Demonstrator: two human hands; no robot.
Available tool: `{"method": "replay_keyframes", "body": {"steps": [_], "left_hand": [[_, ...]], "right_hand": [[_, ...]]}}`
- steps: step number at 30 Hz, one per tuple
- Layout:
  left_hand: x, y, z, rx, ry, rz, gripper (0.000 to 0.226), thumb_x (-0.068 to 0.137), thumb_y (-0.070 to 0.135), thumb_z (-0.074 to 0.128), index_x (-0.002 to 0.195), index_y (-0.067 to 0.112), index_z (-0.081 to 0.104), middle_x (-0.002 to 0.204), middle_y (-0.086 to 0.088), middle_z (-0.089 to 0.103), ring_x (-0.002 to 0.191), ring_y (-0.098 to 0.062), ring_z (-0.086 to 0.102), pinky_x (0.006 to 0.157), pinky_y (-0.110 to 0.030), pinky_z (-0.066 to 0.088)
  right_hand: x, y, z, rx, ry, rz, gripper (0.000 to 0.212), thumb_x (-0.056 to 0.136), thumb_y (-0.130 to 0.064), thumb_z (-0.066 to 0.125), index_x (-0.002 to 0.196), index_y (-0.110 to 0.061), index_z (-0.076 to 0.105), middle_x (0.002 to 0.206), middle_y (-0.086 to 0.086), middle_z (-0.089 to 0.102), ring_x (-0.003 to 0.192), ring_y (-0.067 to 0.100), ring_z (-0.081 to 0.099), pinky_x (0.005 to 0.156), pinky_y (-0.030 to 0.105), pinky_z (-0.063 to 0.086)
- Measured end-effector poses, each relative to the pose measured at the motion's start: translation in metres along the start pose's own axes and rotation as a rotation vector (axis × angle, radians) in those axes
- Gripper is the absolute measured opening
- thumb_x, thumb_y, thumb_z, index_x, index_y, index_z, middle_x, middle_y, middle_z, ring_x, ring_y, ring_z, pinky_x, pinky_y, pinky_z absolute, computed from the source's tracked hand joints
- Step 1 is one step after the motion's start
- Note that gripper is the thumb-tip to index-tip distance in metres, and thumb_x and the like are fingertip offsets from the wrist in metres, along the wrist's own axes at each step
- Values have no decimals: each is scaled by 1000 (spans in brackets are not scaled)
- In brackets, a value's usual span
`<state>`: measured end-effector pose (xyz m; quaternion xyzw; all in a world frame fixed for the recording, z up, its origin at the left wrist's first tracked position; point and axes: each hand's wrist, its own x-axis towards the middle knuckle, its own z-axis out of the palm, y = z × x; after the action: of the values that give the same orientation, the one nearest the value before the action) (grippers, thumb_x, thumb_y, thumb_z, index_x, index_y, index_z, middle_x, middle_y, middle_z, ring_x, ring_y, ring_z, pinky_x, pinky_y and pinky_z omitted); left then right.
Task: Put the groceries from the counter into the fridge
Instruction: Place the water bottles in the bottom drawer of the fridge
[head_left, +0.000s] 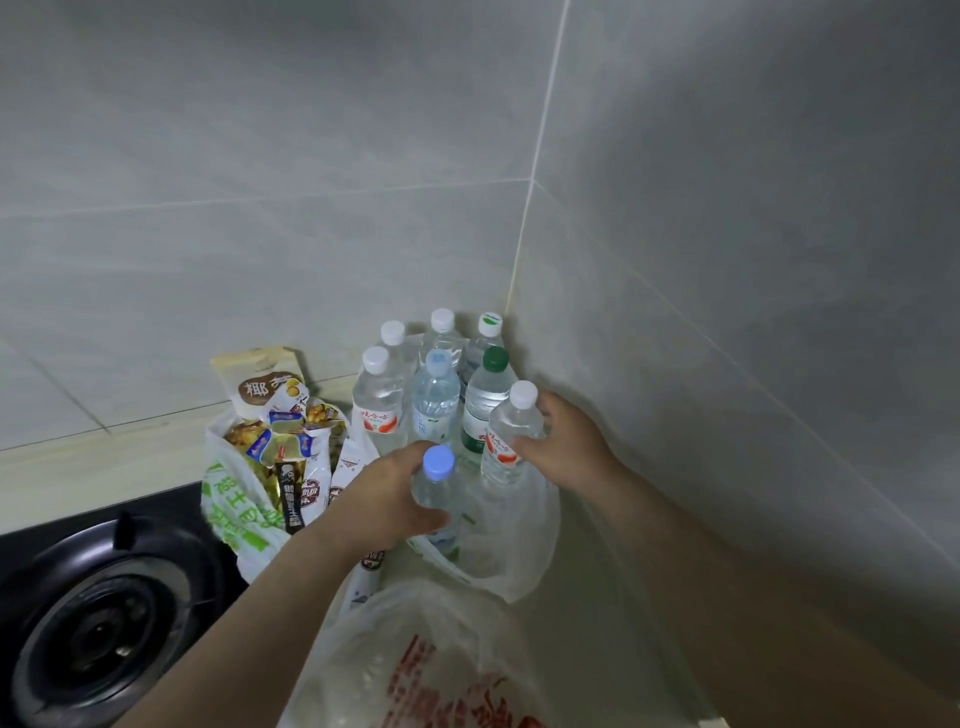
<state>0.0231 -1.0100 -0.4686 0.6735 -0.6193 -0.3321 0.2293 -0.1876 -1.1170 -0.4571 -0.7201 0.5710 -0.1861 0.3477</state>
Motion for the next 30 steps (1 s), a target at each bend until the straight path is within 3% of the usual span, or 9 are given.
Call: {"method": "replay_keyframes", "body": {"steps": [6,15,19,24,30], "left_hand": [[5,-6,6,11,-23,-70,74,67,25,88,130,31,50,115,16,56,107,-11,54,90,-25,45],[7,-7,9,-28,41,-80,67,64,24,89,123,33,57,105,19,58,98,-8,58,82,-21,44],[3,-6,8,-143,104,-89,61,62,21,90,110,42,59,94,30,61,85,9,60,73,-12,46],[0,6,-3,-280,205,-35,56,61,19,90,107,38,63,94,19,71,83,6,65,74,-14,52],[-9,33,-27,-474,297,41,60,63,5,87,109,34,62,94,18,72,85,1,68,74,-18,55]], "right_hand": [[9,7,13,62,35,45,55,70,-37,80,121,-31,60,111,-15,66,101,8,63,86,27,49],[13,12,25,125,108,78,52,63,-39,84,111,-30,65,102,-13,71,94,8,67,85,28,55],[1,7,21,171,106,63,40,68,-33,86,104,-29,68,95,-14,72,85,-2,67,74,19,52],[-16,-4,3,228,154,0,40,63,-36,87,96,-42,65,92,-20,72,85,-5,67,78,20,55],[-39,-33,-34,249,229,-61,52,69,-29,86,115,-34,61,103,-17,69,92,0,67,83,24,55]]}}
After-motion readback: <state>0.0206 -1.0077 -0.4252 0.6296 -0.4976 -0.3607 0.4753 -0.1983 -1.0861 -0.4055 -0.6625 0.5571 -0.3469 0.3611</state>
